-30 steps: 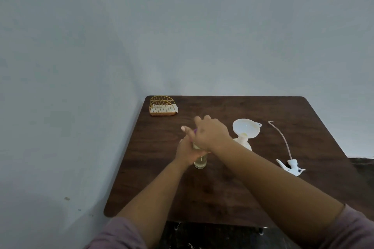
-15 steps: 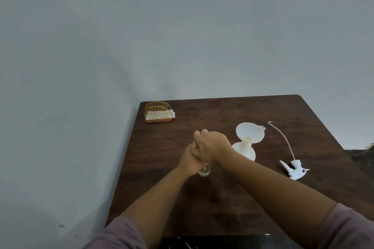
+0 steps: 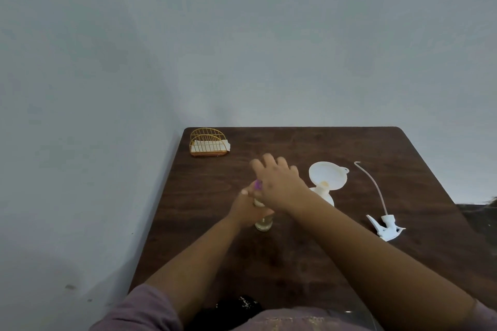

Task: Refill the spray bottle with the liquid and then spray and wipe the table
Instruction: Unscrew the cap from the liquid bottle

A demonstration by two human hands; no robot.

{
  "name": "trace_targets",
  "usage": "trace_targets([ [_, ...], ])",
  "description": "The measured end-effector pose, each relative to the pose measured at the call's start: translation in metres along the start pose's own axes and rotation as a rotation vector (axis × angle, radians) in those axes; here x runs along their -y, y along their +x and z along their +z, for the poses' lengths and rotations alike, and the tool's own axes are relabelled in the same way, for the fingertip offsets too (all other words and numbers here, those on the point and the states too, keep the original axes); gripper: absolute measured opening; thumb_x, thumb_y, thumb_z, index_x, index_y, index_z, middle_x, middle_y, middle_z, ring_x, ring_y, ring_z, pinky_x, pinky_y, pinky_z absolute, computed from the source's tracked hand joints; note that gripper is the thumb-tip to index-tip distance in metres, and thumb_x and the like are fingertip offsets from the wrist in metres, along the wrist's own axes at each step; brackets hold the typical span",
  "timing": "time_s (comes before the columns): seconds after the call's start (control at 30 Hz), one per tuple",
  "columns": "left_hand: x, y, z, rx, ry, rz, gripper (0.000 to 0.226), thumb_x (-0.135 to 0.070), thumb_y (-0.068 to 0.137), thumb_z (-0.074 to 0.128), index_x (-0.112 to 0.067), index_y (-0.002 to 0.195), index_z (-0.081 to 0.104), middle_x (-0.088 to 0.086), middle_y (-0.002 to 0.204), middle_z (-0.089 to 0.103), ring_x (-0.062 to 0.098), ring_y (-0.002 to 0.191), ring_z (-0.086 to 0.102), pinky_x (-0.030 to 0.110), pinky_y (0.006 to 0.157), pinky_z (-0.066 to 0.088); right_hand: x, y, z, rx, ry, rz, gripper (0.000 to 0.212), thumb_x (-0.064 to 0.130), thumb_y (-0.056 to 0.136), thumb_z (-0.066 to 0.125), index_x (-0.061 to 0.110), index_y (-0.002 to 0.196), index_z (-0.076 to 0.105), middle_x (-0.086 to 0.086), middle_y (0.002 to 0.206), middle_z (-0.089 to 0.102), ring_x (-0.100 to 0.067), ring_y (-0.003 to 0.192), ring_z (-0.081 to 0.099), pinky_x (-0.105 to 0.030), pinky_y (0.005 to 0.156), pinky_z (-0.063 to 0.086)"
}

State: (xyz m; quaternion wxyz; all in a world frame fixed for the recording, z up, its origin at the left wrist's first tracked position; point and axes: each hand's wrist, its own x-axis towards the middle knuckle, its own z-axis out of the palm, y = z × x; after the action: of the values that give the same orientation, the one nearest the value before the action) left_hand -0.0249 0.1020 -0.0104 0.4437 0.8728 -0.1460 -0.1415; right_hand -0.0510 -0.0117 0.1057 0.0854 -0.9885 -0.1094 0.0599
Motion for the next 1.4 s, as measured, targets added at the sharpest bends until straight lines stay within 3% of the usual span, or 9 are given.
trace_targets([
  [0.17,0.003,0.003,0.002,-0.004,-0.067,-0.024,0.062,-0.011,0.076,0.078,-0.02,0.131,0.051,-0.006,0.107,0.065,0.014,0.102,0.063,0.031,0.084,0.052,0.0,0.008,0.008,0.184,0.111,0.215,0.046,0.049,0.091,0.052,0.015,0.12,0.043,-0.007,0.108,0.058,-0.022,0.089,0.054,-0.033,0.072,0.042],
  [0.33,0.002,0.006,0.003,-0.001,0.022,-0.051,0.05,-0.014,0.078,0.077,-0.013,0.124,0.056,0.006,0.116,0.066,0.019,0.108,0.062,0.034,0.09,0.051,-0.003,0.008,0.002,0.354,0.011,0.036,0.053,0.016,0.086,0.063,0.025,0.13,0.035,-0.008,0.126,0.038,-0.03,0.111,0.045,-0.04,0.088,0.049],
  [0.53,-0.001,0.003,0.002,0.021,0.08,-0.067,0.052,-0.022,0.079,0.076,-0.018,0.126,0.054,-0.017,0.109,0.056,-0.002,0.096,0.059,0.004,0.073,0.043,-0.003,0.008,-0.003,0.124,0.07,0.07,0.057,0.06,0.088,0.051,0.025,0.13,0.036,-0.008,0.131,0.039,-0.028,0.116,0.047,-0.041,0.089,0.047],
  [0.67,-0.001,0.003,0.002,0.026,0.142,-0.042,0.054,-0.033,0.085,0.061,-0.009,0.132,0.051,0.001,0.121,0.059,0.009,0.107,0.056,0.006,0.079,0.038,0.006,0.008,0.003,0.166,0.024,0.143,0.043,0.041,0.094,0.051,0.014,0.126,0.041,-0.006,0.108,0.045,-0.026,0.105,0.056,-0.033,0.075,0.043],
  [0.83,0.001,0.003,0.003,0.04,0.185,-0.012,0.06,-0.04,0.085,0.049,-0.006,0.134,0.051,0.011,0.13,0.056,0.027,0.12,0.055,0.023,0.086,0.039,0.006,0.007,0.005,0.29,-0.154,-0.12,0.061,0.013,0.082,0.067,0.024,0.134,0.035,-0.009,0.142,0.023,-0.033,0.133,0.026,-0.055,0.109,0.028],
  [1.0,-0.005,0.0,0.0,0.06,0.154,0.0,0.051,-0.023,0.083,0.065,0.0,0.127,0.056,0.01,0.127,0.058,0.028,0.121,0.054,0.023,0.093,0.043,0.007,0.008,0.005,0.033,-0.02,0.045,0.061,0.059,0.084,0.058,0.026,0.13,0.036,-0.006,0.135,0.034,-0.031,0.126,0.036,-0.05,0.099,0.04],
  [1.13,0.001,0.001,-0.001,0.022,0.038,-0.053,0.063,-0.038,0.068,0.069,-0.009,0.123,0.058,0.001,0.11,0.066,0.02,0.106,0.063,0.021,0.081,0.047,0.006,0.008,0.003,0.201,0.058,0.145,0.039,0.035,0.093,0.054,0.016,0.125,0.042,-0.007,0.107,0.045,-0.027,0.109,0.054,-0.035,0.08,0.046],
  [1.27,-0.005,0.002,-0.001,0.047,0.138,0.04,0.067,-0.052,0.075,0.056,-0.011,0.127,0.06,0.007,0.125,0.063,0.018,0.115,0.058,0.027,0.087,0.045,0.003,0.006,-0.006,0.343,-0.076,-0.07,0.064,0.015,0.083,0.068,0.026,0.136,0.034,-0.011,0.143,0.025,-0.038,0.137,0.021,-0.054,0.111,0.026],
  [1.4,-0.005,0.0,-0.001,0.05,0.132,0.054,0.067,-0.047,0.078,0.05,-0.004,0.128,0.057,0.01,0.127,0.06,0.019,0.116,0.056,0.027,0.089,0.044,0.006,0.003,-0.003,0.208,0.082,0.002,0.065,0.056,0.082,0.062,0.031,0.135,0.034,-0.008,0.147,0.024,-0.038,0.141,0.016,-0.055,0.111,0.025],
])
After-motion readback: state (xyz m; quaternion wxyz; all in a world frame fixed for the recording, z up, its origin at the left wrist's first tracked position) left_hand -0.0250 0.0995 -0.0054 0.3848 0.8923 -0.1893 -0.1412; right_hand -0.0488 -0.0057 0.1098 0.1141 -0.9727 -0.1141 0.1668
